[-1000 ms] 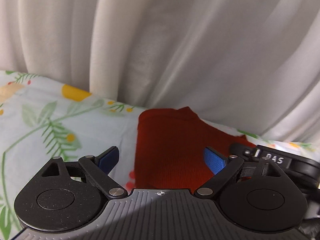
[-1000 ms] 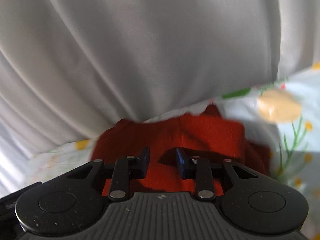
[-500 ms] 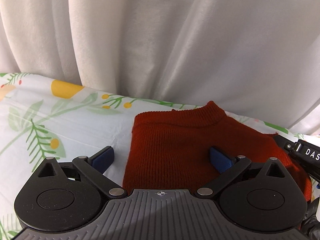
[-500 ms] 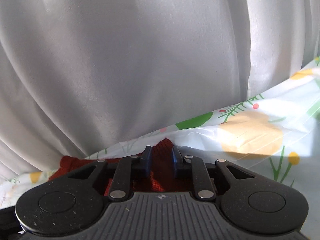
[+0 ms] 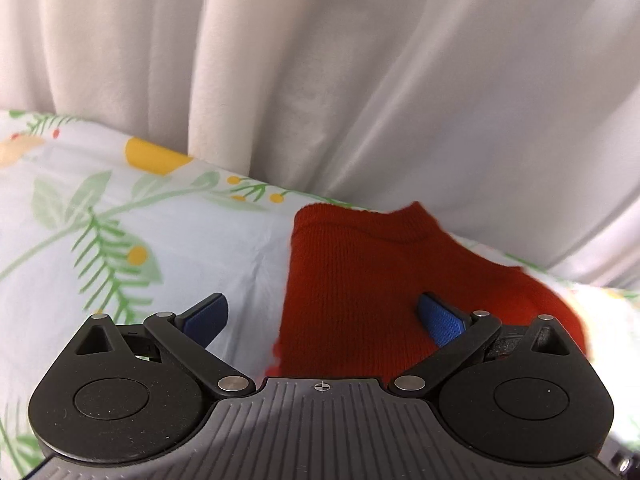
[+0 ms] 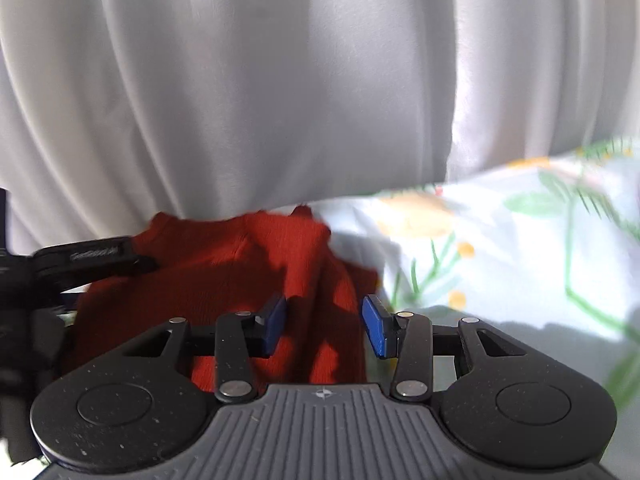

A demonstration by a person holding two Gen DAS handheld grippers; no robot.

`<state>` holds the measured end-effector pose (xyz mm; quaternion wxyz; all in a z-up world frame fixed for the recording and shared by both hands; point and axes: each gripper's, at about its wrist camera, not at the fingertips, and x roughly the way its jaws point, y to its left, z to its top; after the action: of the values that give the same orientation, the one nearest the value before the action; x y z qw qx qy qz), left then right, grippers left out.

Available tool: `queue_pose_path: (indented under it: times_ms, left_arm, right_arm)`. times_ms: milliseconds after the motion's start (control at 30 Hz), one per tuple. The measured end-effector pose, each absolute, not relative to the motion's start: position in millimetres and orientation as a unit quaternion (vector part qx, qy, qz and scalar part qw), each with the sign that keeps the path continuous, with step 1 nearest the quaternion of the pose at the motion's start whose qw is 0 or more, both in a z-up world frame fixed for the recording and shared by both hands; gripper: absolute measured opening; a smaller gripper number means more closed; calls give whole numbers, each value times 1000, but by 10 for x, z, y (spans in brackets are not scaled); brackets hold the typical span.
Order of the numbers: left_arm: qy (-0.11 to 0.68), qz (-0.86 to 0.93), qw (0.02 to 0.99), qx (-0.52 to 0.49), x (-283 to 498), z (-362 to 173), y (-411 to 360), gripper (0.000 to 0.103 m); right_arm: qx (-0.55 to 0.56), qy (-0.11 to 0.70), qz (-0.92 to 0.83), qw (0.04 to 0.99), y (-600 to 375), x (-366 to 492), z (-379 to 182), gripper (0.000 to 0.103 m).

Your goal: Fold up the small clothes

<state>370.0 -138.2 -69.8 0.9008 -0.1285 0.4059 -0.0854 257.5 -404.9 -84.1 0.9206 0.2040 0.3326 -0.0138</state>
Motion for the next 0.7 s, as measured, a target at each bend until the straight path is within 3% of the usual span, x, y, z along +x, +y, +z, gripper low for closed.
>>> queue_pose_path:
  times_ms: [300, 533, 600, 700]
  left_arm:
    - [425, -154, 866, -215, 2751, -737, -799, 103]
    - [431, -164, 854, -241, 2628, -682, -639, 103]
    - [433, -173, 849, -251, 2582, -671, -608, 103]
    - [442, -197, 843, -235, 2476, -622, -628, 103]
  right_arm:
    - [466, 310, 63, 827, -4568, 1688, -1318, 43]
    - [515, 309, 103, 793, -4529, 1769, -1403, 43]
    - [485, 329, 87, 806, -4418, 1845, -1404, 20]
    - [526, 297, 105, 790, -4456, 1818, -1422, 17]
